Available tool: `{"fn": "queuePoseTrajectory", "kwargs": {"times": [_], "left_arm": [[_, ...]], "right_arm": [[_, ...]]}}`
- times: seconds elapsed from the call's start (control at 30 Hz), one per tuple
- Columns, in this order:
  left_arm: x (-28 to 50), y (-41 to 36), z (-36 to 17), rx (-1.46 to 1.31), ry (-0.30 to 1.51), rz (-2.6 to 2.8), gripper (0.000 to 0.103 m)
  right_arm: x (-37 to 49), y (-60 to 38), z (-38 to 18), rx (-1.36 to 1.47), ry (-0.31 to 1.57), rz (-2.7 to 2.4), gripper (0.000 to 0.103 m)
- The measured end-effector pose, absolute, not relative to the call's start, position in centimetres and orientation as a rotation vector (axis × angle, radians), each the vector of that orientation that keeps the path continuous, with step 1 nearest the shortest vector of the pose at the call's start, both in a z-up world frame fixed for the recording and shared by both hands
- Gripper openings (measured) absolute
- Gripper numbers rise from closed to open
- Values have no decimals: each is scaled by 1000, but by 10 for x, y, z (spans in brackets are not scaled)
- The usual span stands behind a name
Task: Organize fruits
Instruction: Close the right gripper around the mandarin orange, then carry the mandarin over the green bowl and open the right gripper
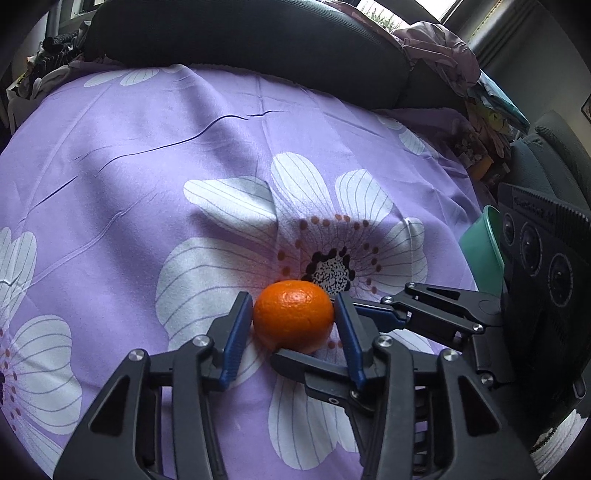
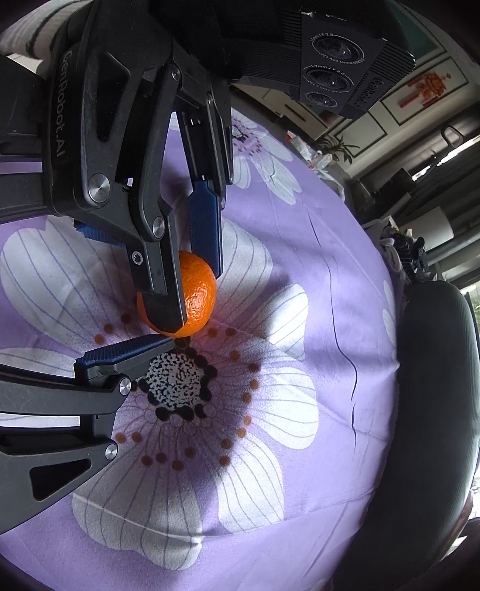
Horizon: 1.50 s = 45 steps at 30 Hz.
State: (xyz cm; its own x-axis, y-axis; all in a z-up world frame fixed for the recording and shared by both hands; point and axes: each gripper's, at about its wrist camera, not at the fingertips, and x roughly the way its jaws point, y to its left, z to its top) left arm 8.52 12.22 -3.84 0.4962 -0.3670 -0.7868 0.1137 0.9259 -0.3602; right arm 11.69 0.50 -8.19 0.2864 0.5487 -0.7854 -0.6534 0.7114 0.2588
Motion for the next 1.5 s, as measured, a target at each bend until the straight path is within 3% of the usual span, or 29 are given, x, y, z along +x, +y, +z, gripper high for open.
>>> {"fn": "queuePoseTrajectory", "kwargs": {"times": [0.63, 1.5], "left_arm": [[39, 58, 13, -164, 897, -341, 46], [6, -67, 45, -8, 819, -514, 46]], "right_arm": [[56, -50, -30, -113, 853, 739, 47], [-4, -166, 3, -6, 720, 562, 47]]}}
